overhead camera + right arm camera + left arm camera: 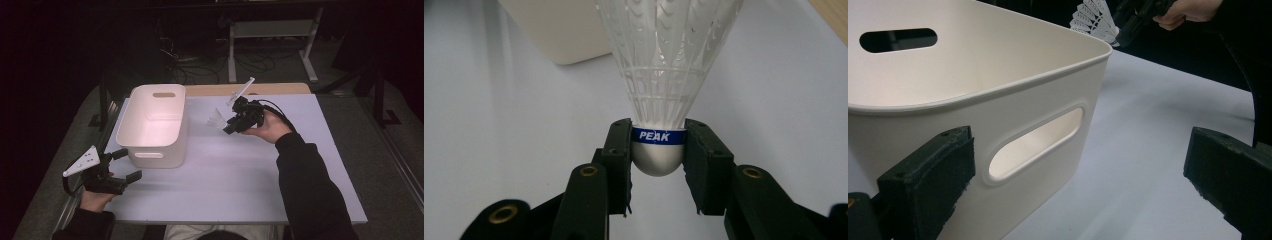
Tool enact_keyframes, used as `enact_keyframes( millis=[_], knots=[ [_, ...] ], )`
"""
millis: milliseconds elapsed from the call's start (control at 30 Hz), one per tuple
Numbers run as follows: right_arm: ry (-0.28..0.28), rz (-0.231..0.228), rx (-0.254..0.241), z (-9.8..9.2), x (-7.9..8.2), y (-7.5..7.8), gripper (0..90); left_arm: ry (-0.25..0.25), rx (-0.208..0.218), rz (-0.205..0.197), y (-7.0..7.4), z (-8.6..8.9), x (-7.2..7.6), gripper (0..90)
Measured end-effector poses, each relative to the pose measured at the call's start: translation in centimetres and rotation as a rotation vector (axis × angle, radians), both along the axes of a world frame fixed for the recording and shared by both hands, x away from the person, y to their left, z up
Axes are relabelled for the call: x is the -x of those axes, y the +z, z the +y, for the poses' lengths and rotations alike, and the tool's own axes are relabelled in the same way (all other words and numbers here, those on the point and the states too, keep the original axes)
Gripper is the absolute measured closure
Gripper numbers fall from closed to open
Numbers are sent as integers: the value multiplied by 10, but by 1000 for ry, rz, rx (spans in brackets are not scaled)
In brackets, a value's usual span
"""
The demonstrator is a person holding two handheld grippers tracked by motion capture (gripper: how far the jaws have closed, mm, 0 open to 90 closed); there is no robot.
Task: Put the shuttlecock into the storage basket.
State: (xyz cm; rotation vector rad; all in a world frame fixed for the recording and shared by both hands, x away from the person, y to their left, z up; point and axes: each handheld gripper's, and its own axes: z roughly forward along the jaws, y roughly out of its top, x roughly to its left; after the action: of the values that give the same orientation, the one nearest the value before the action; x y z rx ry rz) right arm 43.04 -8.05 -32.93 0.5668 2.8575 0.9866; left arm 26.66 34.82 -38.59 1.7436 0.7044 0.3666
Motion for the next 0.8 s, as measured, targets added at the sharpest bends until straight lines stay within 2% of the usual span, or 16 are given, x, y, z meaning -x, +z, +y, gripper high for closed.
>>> enact_keyframes(
  millis=[400,800],
  knots=[
    [8,-17,10,5,3,12,642,2,1,0,0,0,0,0],
    [18,-24,-9,8,6,28,643,5,5,0,0,0,0,0]
  ],
)
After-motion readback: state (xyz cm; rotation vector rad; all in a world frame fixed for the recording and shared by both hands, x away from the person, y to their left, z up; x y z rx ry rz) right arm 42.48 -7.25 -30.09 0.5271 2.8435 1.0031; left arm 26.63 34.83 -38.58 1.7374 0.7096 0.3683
